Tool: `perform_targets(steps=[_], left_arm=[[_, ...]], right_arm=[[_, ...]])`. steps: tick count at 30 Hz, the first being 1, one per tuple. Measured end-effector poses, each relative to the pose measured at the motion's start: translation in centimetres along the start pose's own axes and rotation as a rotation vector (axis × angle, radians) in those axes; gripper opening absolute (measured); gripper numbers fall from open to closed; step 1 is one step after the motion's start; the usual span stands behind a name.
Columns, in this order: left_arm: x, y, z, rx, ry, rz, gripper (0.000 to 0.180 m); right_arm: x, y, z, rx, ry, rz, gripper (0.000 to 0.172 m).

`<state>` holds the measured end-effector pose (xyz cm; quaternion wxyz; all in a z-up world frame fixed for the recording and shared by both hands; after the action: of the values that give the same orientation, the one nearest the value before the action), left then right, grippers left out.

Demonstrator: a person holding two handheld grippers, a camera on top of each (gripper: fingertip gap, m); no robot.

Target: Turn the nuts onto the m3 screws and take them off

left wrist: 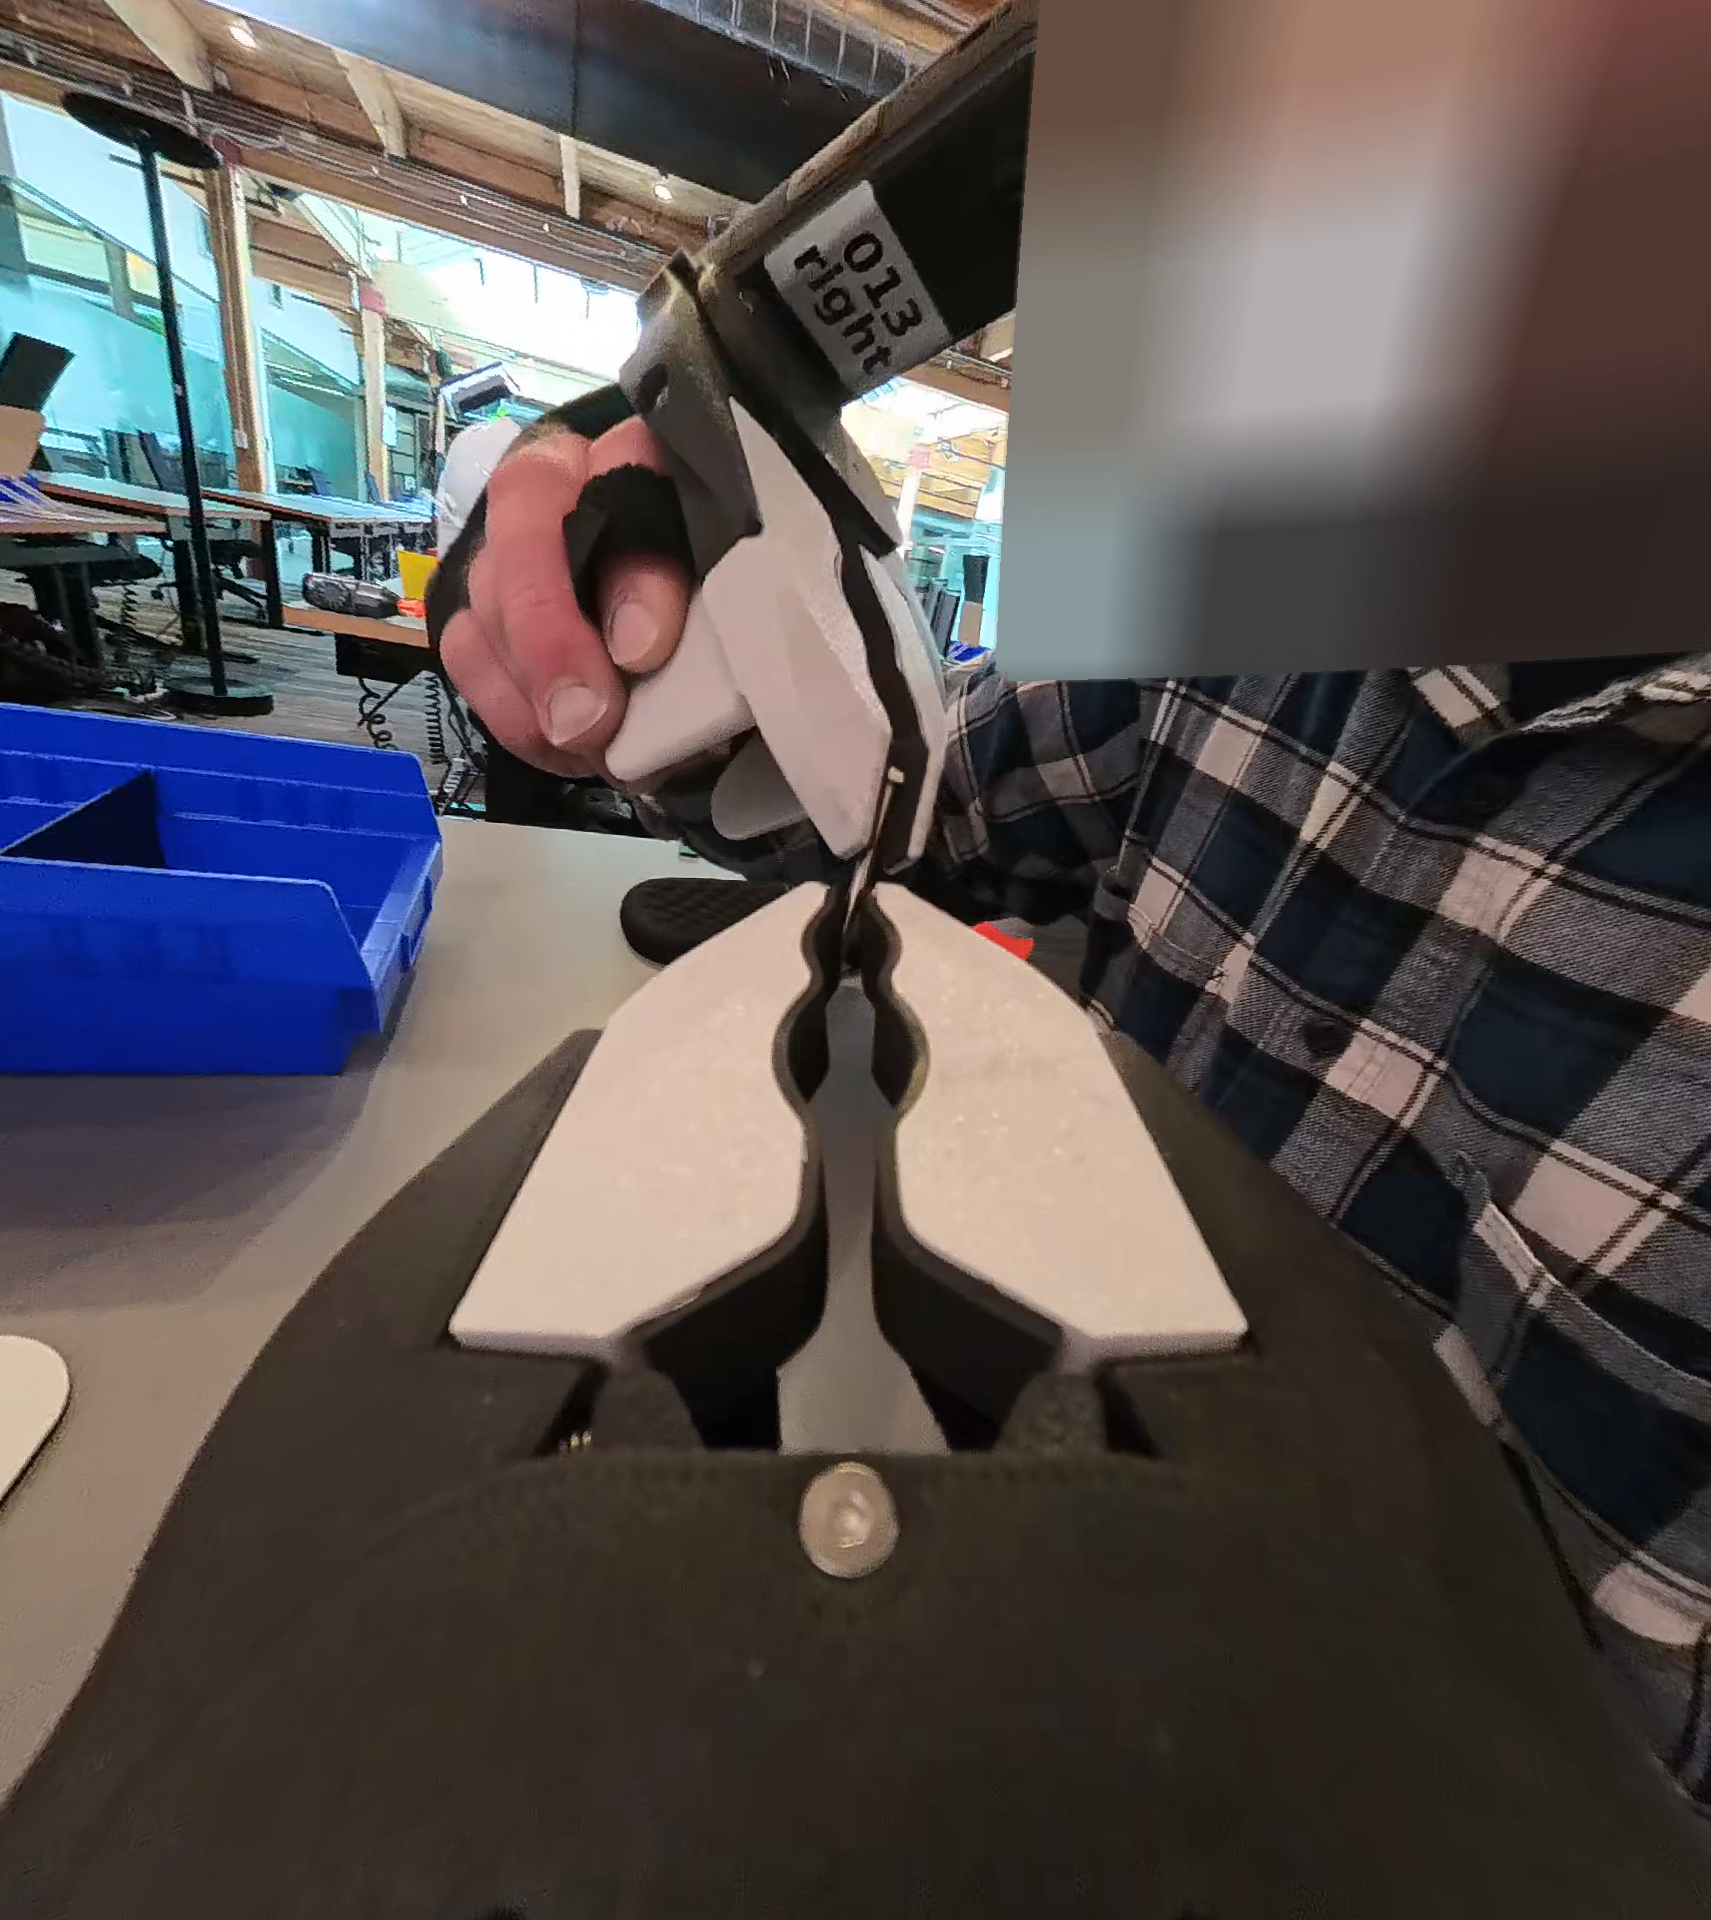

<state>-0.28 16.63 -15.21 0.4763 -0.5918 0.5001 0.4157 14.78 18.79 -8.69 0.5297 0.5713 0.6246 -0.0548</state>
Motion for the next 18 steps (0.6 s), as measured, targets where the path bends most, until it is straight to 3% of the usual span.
perform_targets(steps=[15, 18], left_arm=[[-0.07, -0.27, -0.11, -0.038, -0.064, 0.016, 0.012], [-0.12, -0.13, -0.36, -0.11, -0.137, 0.051, 0.013]], right_arm=[[0.5, -0.05, -0.27, 0.006, -0.113, -0.083, 0.005], [0.68, -0.01, -0.38, 0.016, -0.155, -0.099, 0.005]])
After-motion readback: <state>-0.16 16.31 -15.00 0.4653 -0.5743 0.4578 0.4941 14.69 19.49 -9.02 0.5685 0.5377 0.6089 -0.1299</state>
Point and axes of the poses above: each gripper's, where its closed fingertips meet, y back along the fingers, x out of its underside, z = x × y across the jaws, the point moved 9 cm from there along y, back along the fingers, and after that the axes turned 2 degrees about -x, right-handed, at the moved point
